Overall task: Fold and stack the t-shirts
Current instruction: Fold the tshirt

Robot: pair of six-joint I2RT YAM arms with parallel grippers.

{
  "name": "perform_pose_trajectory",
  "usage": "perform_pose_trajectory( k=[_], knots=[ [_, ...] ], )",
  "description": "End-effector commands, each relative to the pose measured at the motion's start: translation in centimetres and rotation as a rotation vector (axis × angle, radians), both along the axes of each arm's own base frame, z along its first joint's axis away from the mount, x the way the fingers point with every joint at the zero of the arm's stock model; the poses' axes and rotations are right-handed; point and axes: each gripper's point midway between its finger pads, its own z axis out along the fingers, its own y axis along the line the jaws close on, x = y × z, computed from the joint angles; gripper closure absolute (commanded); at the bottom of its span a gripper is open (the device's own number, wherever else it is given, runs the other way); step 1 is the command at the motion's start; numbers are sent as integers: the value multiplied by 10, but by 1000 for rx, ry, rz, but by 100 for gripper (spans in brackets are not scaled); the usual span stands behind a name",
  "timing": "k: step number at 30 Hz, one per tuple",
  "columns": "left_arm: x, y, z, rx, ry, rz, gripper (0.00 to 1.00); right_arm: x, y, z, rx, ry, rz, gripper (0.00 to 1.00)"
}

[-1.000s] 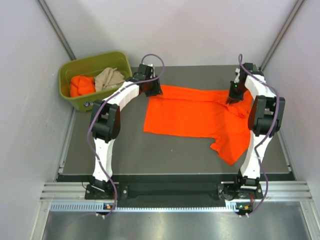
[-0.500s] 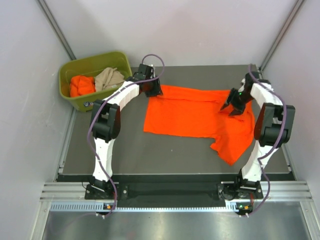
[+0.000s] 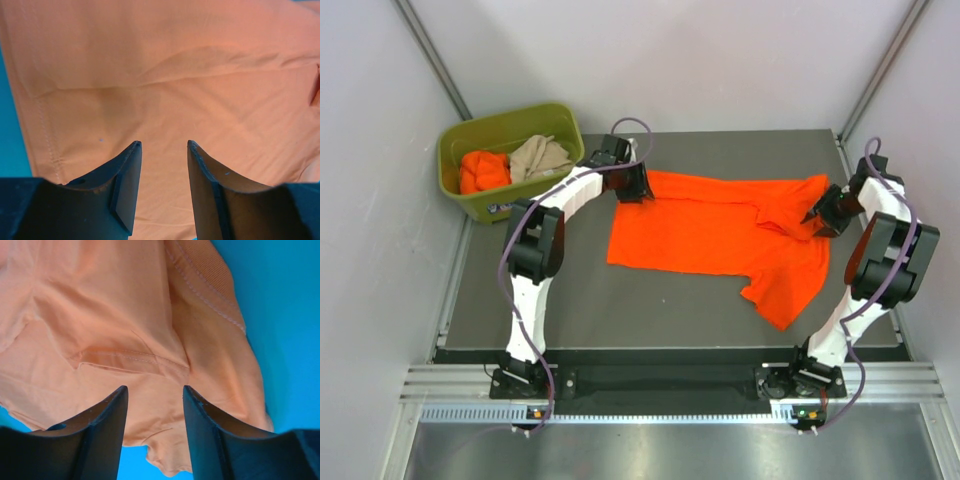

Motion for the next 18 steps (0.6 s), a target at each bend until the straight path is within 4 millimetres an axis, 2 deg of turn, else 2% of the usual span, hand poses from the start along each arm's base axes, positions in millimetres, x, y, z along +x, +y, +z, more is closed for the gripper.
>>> perform_pose_trajectory(
  k=[1,6,18],
  knots=[
    [2,-9,19,-45,-43,-19,53,7,3,-1,22,-34,5,52],
    [5,-10,24,-44,-54,-20,53,1,0,-14,14,-9,-8,60],
    [6,-7,26,-22,-66,-27,53,-10,-3,-26,10,23,-10,58]
  ],
)
